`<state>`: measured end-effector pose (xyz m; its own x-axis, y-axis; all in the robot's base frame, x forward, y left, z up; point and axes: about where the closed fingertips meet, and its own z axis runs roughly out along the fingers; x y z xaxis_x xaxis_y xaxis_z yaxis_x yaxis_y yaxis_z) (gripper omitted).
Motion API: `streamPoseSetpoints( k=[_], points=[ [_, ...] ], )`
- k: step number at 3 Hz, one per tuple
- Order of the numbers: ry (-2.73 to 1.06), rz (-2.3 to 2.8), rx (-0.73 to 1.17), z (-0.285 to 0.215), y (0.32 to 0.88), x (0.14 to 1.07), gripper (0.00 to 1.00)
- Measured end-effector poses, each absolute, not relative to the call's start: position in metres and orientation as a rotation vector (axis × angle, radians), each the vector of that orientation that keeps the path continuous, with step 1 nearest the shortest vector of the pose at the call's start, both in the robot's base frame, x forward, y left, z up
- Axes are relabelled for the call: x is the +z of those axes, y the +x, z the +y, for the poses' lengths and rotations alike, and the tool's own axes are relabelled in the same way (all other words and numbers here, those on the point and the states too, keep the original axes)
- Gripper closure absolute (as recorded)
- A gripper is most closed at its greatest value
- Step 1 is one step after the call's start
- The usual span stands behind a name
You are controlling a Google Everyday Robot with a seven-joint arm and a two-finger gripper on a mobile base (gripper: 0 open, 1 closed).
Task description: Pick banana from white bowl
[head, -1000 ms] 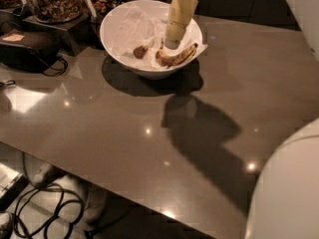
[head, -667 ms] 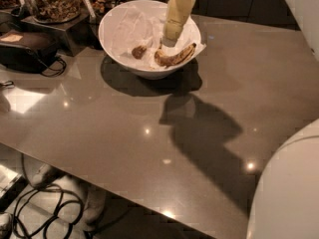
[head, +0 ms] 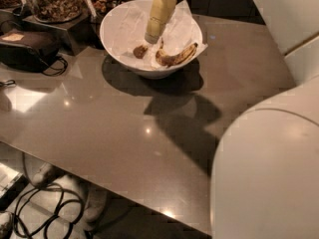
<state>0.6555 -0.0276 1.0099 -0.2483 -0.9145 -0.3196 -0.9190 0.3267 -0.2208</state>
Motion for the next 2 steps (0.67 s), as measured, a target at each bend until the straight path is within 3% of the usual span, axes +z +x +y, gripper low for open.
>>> streamPoseSetpoints(
  k=[2],
  points=[
    [-1.577,2.316,0.032,-0.013,0.69,0.975,0.15]
  ],
)
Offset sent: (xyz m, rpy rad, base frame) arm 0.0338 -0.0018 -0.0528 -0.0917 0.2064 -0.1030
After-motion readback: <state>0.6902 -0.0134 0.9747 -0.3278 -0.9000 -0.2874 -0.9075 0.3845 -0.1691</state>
